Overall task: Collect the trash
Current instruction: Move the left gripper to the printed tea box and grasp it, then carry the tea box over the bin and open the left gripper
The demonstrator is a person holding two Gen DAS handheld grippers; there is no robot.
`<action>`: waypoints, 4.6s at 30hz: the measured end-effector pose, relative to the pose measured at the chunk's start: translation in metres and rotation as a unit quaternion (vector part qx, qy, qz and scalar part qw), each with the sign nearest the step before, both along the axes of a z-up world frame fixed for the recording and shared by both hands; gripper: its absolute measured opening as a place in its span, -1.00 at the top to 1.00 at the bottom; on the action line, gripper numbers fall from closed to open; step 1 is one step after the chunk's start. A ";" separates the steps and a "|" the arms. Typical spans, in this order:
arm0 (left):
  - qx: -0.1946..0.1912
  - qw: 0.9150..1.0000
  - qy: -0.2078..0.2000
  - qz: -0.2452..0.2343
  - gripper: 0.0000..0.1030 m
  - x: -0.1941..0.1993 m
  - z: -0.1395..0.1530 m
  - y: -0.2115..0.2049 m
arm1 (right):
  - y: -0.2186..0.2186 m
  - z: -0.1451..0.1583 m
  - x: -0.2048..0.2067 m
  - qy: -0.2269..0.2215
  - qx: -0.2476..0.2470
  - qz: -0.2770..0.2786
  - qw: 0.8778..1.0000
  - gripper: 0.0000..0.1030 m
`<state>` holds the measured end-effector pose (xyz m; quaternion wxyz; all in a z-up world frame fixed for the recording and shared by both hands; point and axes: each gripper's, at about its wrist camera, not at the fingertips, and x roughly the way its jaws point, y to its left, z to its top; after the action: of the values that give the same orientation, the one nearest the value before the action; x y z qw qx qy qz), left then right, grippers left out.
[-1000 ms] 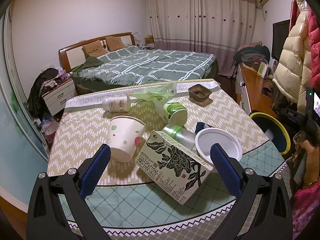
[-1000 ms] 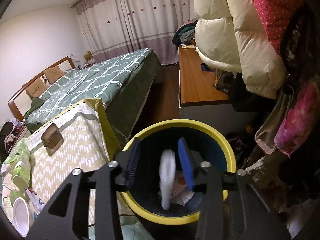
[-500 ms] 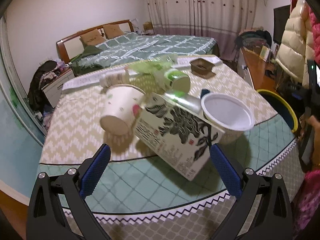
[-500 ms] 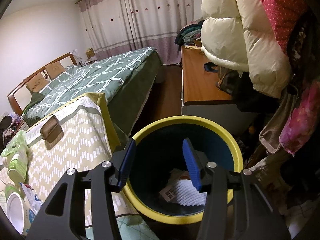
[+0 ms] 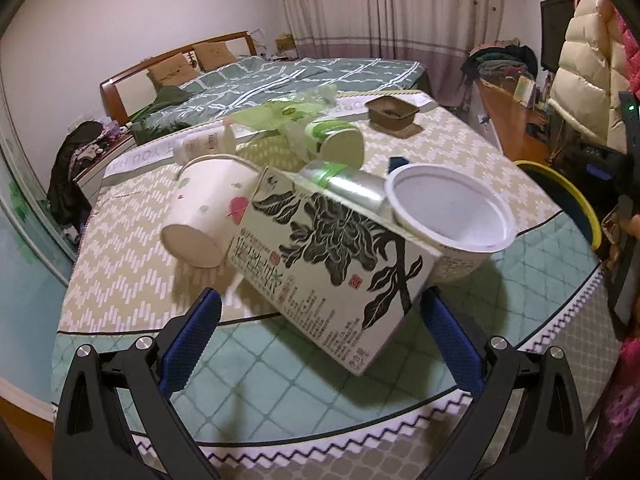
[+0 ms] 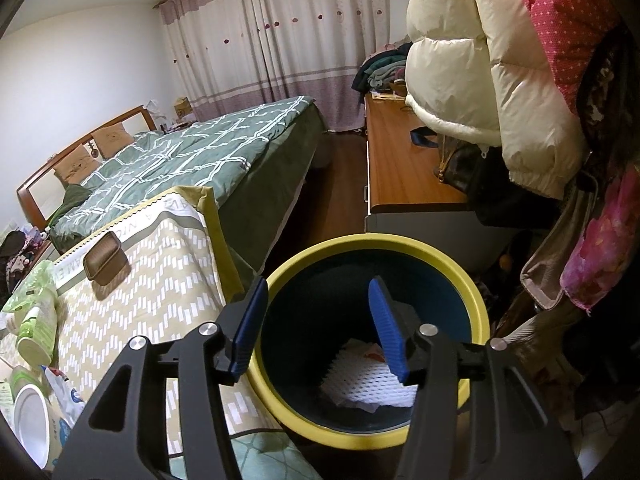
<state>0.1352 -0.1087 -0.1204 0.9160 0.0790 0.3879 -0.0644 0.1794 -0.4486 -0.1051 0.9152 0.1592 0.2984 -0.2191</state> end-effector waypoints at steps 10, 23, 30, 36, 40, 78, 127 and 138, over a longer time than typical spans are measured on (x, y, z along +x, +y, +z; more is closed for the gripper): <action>0.039 0.997 0.005 0.068 -0.91 -0.009 0.002 0.054 | 0.000 -0.001 0.002 0.000 0.001 0.001 1.000 0.00; -0.135 0.989 0.050 0.027 -0.91 0.011 0.014 0.051 | 0.002 -0.003 0.002 0.001 0.003 0.005 1.000 -0.01; -0.161 0.983 0.076 0.047 -0.90 0.043 0.005 0.054 | 0.003 -0.004 0.003 0.002 0.006 0.010 1.000 -0.01; -0.176 0.975 0.128 0.032 -0.90 0.065 -0.013 0.047 | 0.005 -0.004 0.005 0.004 0.005 0.013 1.000 -0.07; -0.172 0.974 0.144 0.031 -0.87 0.076 -0.022 0.040 | 0.006 -0.005 0.005 0.005 0.006 0.013 1.000 -0.08; -0.032 0.993 0.101 0.045 -0.39 0.066 -0.021 0.045 | 0.005 -0.005 0.007 -0.001 0.016 0.023 1.000 -0.12; -0.048 0.964 0.072 -0.250 -0.83 0.116 0.006 -0.376 | -0.097 0.006 -0.140 -0.006 -0.027 -0.031 0.999 -0.19; -0.091 0.968 -0.003 -0.232 -0.91 0.058 0.080 -0.271 | -0.068 0.006 -0.124 0.001 -0.028 0.010 1.000 -0.19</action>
<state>0.1930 -0.3795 -0.0409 0.8804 0.0833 0.3490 -0.3102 0.0550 -0.5165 -0.0988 0.9211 0.1307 0.2947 -0.2182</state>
